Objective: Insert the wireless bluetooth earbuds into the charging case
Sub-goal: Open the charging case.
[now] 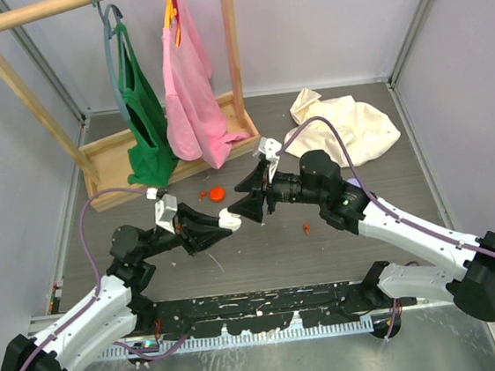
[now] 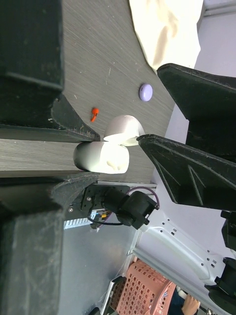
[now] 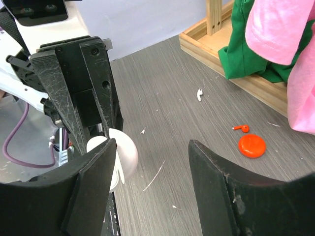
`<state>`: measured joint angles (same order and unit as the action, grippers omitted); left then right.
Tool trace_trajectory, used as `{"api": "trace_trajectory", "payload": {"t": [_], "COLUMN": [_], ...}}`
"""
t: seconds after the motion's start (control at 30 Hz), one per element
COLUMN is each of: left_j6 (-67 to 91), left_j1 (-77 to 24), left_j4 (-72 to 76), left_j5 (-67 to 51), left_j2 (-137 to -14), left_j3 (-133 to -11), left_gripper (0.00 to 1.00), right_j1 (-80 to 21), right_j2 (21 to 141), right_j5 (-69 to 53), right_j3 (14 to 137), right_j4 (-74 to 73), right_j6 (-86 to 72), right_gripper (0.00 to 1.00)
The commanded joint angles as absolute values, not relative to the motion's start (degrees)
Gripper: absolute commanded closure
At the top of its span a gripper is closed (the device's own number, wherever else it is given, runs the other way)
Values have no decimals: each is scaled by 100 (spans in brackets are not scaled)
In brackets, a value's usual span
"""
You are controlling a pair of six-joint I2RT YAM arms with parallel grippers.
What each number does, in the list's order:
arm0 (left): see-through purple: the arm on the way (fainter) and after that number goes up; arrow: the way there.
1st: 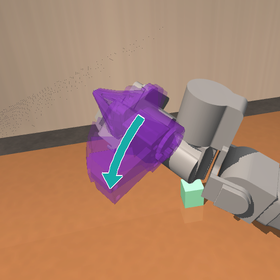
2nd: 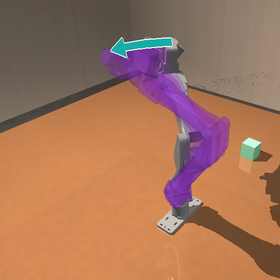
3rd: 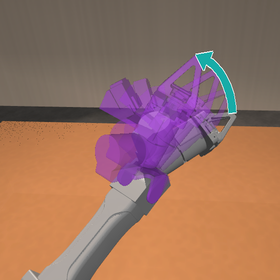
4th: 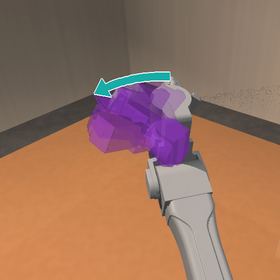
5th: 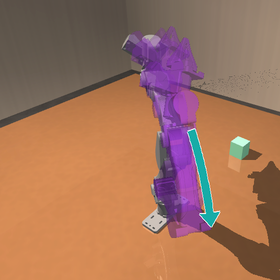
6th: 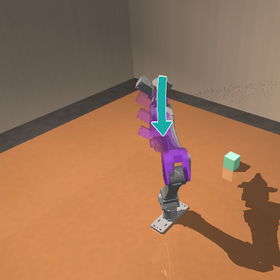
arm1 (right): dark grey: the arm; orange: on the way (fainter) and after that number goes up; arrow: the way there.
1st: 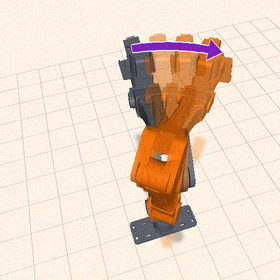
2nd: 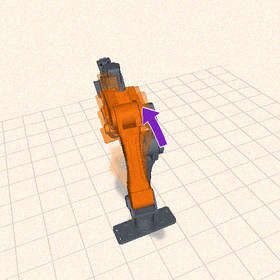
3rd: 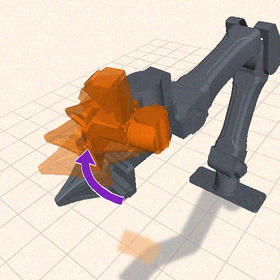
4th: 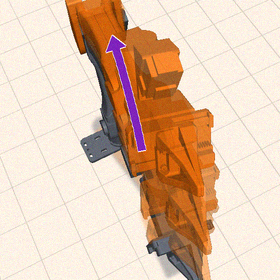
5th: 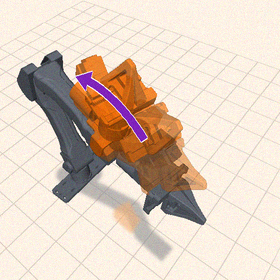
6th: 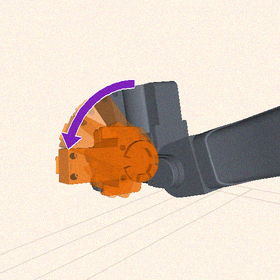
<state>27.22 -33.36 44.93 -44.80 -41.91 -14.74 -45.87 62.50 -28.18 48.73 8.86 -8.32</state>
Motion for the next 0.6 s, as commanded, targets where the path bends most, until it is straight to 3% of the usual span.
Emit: {"api": "trace_trajectory", "payload": {"t": [0.0, 0.57], "left_j6": [2389, 1155], "left_j1": [-3375, -3463], "left_j4": [4736, 5224], "left_j5": [-4437, -3323], "left_j2": [-4150, -5025], "left_j3": [-1482, -1125], "left_gripper": [99, 94], "right_j1": [-4554, -4412], "right_j2": [6193, 6124], "right_j5": [-2493, 449], "right_j3": [5256, 5603], "right_j4": [733, -2360], "right_j6": [-738, -1909], "right_gripper": [34, 30]}}
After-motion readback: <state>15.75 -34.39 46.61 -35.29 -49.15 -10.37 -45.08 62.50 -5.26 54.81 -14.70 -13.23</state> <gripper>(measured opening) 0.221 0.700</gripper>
